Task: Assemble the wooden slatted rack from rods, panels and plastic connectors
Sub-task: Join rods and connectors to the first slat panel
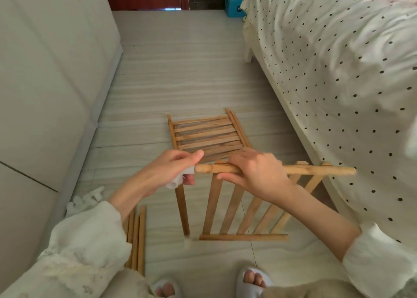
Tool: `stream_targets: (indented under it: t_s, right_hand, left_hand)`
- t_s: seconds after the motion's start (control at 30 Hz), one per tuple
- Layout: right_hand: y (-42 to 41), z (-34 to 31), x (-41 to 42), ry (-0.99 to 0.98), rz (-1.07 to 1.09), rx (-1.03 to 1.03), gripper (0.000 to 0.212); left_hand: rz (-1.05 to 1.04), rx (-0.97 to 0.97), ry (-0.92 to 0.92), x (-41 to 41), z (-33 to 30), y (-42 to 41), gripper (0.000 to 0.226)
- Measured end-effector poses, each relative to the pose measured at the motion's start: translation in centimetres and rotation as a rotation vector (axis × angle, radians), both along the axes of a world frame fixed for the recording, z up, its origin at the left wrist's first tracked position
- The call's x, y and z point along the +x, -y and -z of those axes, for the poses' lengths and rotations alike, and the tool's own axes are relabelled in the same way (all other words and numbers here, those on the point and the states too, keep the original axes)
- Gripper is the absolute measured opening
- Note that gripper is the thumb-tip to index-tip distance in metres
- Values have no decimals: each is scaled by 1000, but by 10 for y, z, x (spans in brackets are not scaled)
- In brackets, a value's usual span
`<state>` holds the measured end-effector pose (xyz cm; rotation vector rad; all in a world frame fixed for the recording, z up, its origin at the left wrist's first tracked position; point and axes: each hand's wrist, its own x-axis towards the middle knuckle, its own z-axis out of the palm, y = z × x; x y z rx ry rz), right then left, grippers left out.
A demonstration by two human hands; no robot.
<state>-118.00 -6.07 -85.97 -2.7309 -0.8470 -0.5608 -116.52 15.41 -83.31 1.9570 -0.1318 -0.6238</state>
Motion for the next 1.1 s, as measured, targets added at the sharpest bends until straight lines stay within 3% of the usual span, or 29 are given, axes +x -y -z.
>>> stream_targets:
  t_s: [0.1, 0.3, 0.47, 0.57, 0.67, 0.73, 0.83, 0.97, 1.1]
  right_hand:
    - [-1, -10, -8, 45, 6, -13, 50]
    - [-8, -8, -38, 53, 18, -123, 57]
    - [-13, 13, -61, -395, -6, -347, 59]
    - [-19, 29, -71, -367, -104, -358, 52]
    - [-26, 45, -74, -194, -104, -337, 44]
    - [-36, 47, -73, -193, -104, -364, 46]
    - [-43, 38, -69, -339, -133, -507, 49]
    - [-43, 29, -62, -785, 41, -292, 33]
    - [-44, 30, -60, -730, 54, -316, 24]
  left_hand:
    - [102, 205, 112, -6, -17, 5, 64]
    - [45, 322, 334, -50, -1, 13, 57]
    - [-16, 381, 323, -79, 43, 15, 61]
    - [-49, 409, 303, -96, 62, 15, 60]
    - [-73, 372, 203, -93, 64, 4, 59]
    - [-104, 364, 147, -92, 62, -1, 61]
    - [-224, 333, 47, -88, 65, 1, 63]
    - [-270, 315, -130, -77, 67, 8, 61]
    - [-298, 267, -289, -71, 66, 7, 53]
